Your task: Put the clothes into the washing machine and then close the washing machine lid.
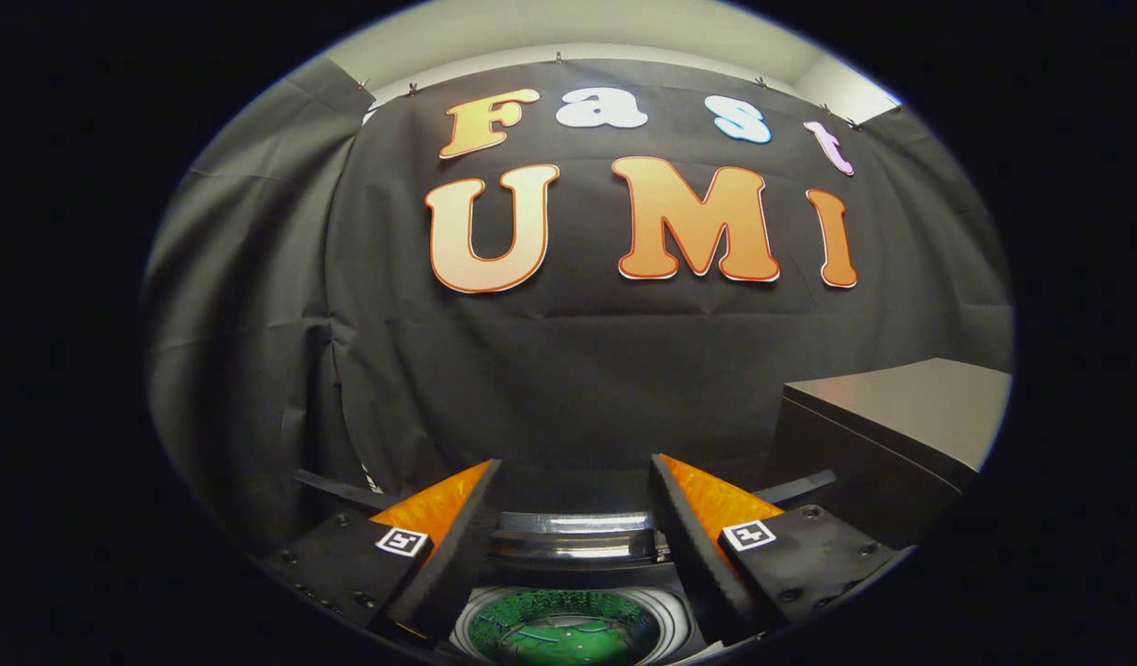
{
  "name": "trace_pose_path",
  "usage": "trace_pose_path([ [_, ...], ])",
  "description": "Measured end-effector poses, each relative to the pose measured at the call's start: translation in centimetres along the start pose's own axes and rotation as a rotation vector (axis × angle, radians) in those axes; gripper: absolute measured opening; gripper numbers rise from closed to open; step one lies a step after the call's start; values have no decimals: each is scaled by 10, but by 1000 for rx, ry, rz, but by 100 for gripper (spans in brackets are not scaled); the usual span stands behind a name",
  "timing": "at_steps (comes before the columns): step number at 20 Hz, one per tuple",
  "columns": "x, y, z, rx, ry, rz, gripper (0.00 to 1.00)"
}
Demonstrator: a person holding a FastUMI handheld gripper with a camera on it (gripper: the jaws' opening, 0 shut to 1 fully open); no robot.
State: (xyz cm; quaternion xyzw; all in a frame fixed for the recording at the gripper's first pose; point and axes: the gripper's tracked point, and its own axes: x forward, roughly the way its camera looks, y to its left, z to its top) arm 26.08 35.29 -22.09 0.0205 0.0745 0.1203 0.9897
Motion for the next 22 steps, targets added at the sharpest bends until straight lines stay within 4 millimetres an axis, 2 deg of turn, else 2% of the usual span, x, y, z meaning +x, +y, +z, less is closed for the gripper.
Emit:
trace_pose_path([
  [5, -8, 1, -12, 3, 10, 13, 100],
  [7, -9, -3, -25, 9, 26, -4, 100],
  [10, -8, -7, -82, 26, 172, -10, 100],
  [12, -14, -8, -114, 49, 254, -10, 99],
  [14, -25, -7, -139, 64, 318, -3, 99],
  [16, -30, -5, -149, 59, 349, 5, 99],
  [18, -31, -5, -146, 63, 358, 15, 99],
  [19, -33, -5, -138, 64, 353, 18, 99],
  [20, -36, -7, -125, 63, 340, 22, 99],
  [22, -45, -11, -84, 55, 291, 32, 99],
])
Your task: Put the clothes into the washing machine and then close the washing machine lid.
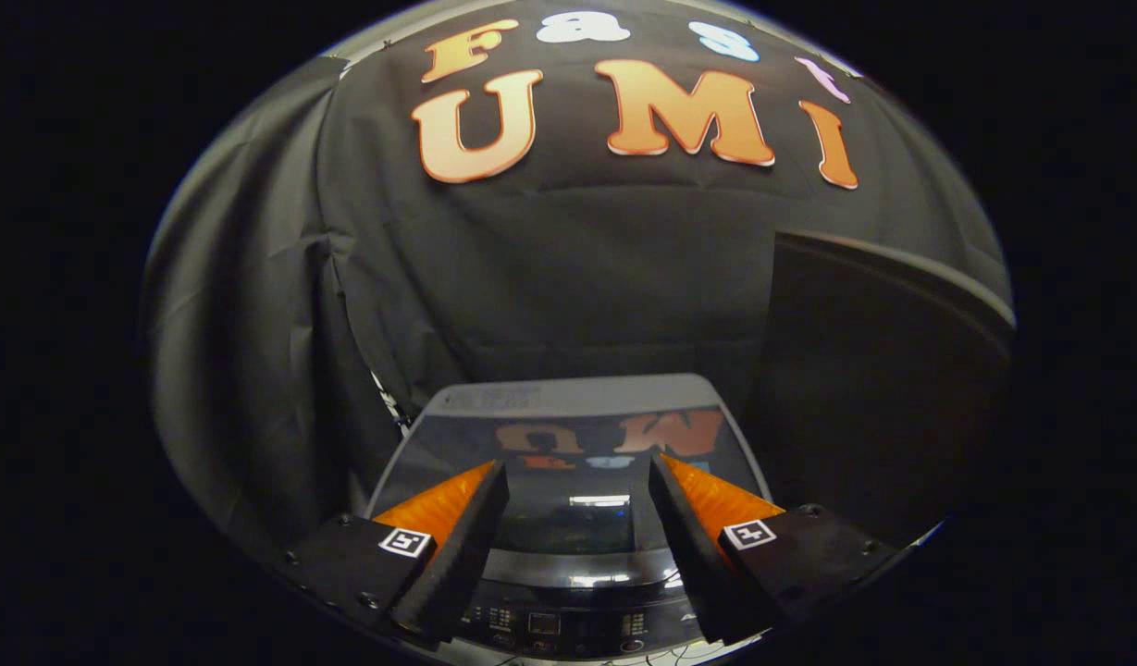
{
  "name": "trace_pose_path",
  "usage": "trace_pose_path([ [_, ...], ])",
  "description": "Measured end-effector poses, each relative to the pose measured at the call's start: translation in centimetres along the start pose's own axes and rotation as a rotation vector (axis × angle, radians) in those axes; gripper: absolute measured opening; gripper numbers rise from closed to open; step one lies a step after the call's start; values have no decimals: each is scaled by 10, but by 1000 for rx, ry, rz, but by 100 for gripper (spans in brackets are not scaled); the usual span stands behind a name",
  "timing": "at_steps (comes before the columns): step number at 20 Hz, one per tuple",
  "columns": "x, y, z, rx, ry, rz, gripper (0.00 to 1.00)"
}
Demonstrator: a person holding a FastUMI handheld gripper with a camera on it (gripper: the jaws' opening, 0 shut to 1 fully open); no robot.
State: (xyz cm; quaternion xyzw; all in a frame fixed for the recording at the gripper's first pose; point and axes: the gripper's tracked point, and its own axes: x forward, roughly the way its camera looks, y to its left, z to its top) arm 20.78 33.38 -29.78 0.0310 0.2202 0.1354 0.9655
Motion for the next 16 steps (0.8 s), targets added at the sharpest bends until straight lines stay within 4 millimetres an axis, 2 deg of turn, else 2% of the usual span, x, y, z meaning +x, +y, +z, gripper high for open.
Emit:
trace_pose_path([
  [4, -61, -9, 82, -23, -126, 24, 99],
  [6, -91, -14, 117, -34, -177, 29, 99],
  [9, -135, -34, 163, -14, -232, 26, 98],
  [13, -206, -104, 196, -17, -308, -51, 98],
  [16, -264, -156, 209, -19, -360, -118, 98],
])
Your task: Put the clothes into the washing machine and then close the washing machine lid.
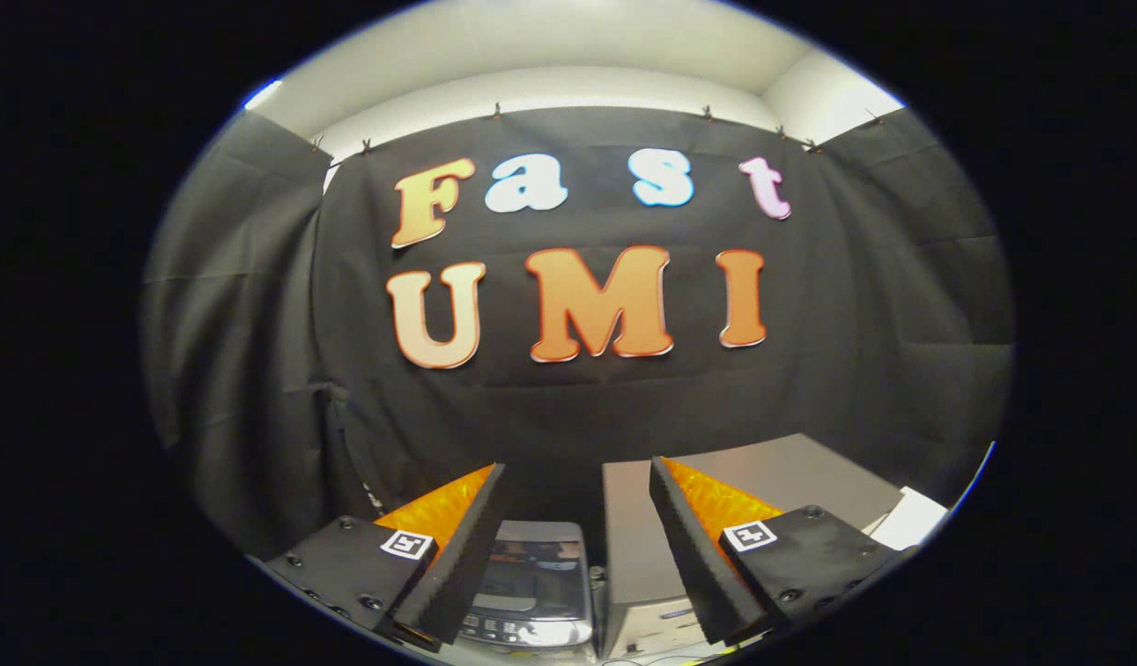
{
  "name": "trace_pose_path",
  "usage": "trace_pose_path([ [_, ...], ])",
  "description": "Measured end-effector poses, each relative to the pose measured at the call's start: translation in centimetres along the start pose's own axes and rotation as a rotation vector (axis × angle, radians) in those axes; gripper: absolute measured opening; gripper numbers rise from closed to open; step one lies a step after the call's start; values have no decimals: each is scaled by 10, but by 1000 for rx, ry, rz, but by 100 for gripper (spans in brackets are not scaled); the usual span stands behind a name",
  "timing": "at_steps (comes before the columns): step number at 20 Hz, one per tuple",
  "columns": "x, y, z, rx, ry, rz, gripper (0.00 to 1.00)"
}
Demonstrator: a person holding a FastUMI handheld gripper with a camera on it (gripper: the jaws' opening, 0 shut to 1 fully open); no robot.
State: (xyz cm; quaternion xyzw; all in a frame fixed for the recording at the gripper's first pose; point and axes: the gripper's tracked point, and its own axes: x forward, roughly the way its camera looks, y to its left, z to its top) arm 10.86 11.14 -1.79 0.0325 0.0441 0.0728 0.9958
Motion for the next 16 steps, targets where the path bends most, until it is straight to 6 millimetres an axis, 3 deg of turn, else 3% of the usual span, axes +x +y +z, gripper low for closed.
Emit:
trace_pose_path([
  [2, -23, -28, 15, 9, -32, -24, 98],
  [4, -43, -53, 17, 18, -35, -42, 98],
  [8, -71, -87, 29, 16, -62, -73, 98],
  [16, -88, -101, 42, -29, -105, -77, 98],
])
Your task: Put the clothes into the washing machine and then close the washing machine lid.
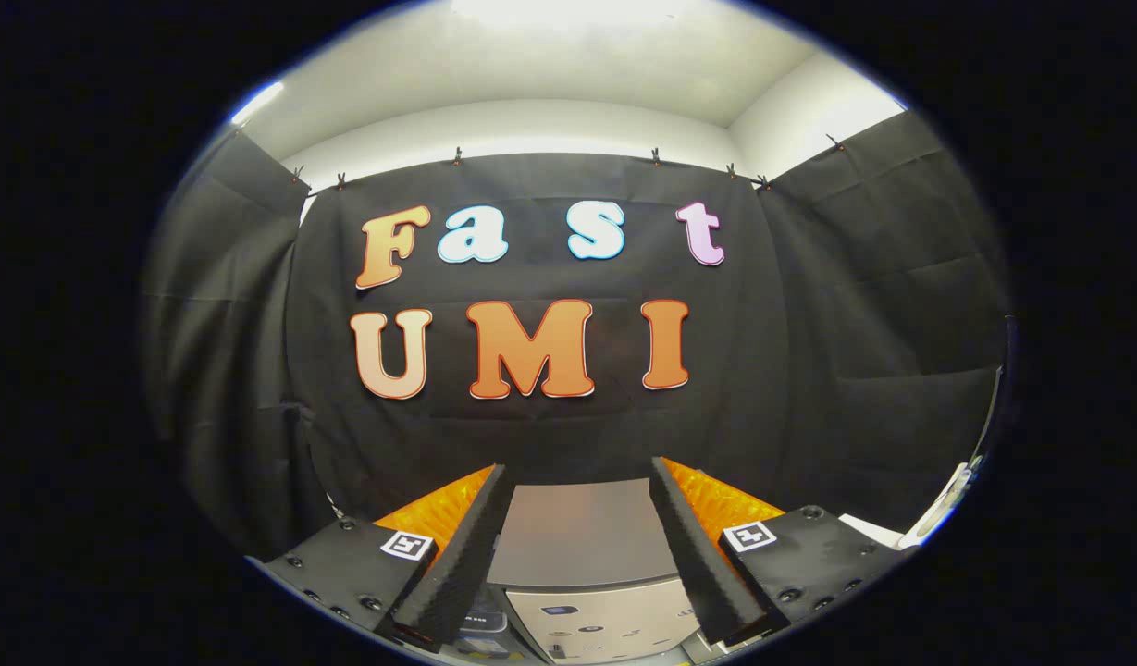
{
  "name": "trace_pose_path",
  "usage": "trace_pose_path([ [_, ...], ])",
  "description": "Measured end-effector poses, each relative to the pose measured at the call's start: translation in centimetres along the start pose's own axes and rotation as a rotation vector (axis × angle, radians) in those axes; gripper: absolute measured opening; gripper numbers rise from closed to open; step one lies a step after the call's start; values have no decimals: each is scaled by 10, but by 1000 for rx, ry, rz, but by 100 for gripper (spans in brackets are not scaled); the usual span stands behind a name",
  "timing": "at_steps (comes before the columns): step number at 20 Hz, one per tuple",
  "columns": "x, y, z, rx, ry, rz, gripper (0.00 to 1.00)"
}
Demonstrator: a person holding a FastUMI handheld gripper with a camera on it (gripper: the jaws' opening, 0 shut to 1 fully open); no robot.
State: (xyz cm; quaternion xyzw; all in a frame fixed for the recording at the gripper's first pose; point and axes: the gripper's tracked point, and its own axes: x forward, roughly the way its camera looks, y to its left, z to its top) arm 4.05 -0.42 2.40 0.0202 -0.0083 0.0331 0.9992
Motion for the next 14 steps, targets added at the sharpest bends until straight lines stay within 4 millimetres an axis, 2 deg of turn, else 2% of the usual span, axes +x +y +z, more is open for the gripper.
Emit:
trace_pose_path([
  [14, 20, 2, -4, -21, 1, 2, 98],
])
